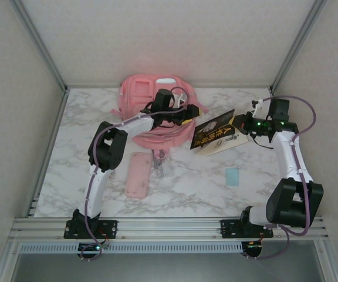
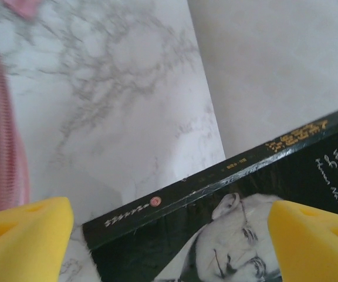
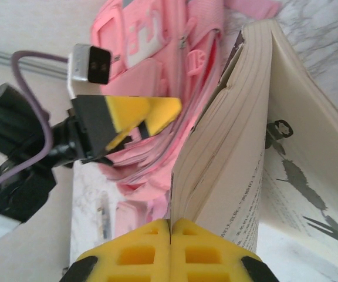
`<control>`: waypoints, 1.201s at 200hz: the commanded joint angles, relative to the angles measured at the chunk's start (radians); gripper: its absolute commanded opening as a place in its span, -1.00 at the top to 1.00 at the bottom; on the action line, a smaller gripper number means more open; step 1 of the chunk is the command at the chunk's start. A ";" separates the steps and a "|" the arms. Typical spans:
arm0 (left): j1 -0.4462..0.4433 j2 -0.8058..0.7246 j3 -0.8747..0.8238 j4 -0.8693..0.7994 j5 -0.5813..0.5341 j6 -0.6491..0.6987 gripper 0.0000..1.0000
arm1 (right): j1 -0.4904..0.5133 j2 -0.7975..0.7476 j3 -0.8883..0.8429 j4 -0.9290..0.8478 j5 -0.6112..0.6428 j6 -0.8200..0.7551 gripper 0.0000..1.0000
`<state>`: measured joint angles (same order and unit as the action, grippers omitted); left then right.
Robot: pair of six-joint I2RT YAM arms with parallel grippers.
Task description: Pack the student bag
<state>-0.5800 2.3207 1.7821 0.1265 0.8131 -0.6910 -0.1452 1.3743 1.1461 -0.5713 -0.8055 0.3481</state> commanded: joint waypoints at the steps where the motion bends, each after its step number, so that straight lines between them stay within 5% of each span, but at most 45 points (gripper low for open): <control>1: -0.001 0.004 0.097 -0.106 0.152 0.192 -0.71 | 0.006 -0.023 0.044 0.006 -0.140 -0.010 1.00; 87: -0.033 0.069 0.367 -0.659 0.312 0.623 -0.68 | 0.008 -0.038 0.056 0.031 -0.267 0.010 1.00; 154: -0.052 0.091 0.383 -0.670 0.342 0.617 -0.66 | 0.018 -0.061 0.045 0.076 -0.329 0.033 1.00; 240: 0.025 -0.021 0.289 -0.609 0.172 0.513 -0.68 | 0.063 -0.079 0.051 0.055 -0.352 0.041 1.00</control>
<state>-0.5957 2.4031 2.1315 -0.4931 1.0767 -0.1429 -0.1188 1.3273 1.1557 -0.5499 -1.0779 0.3794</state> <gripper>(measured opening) 0.837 0.056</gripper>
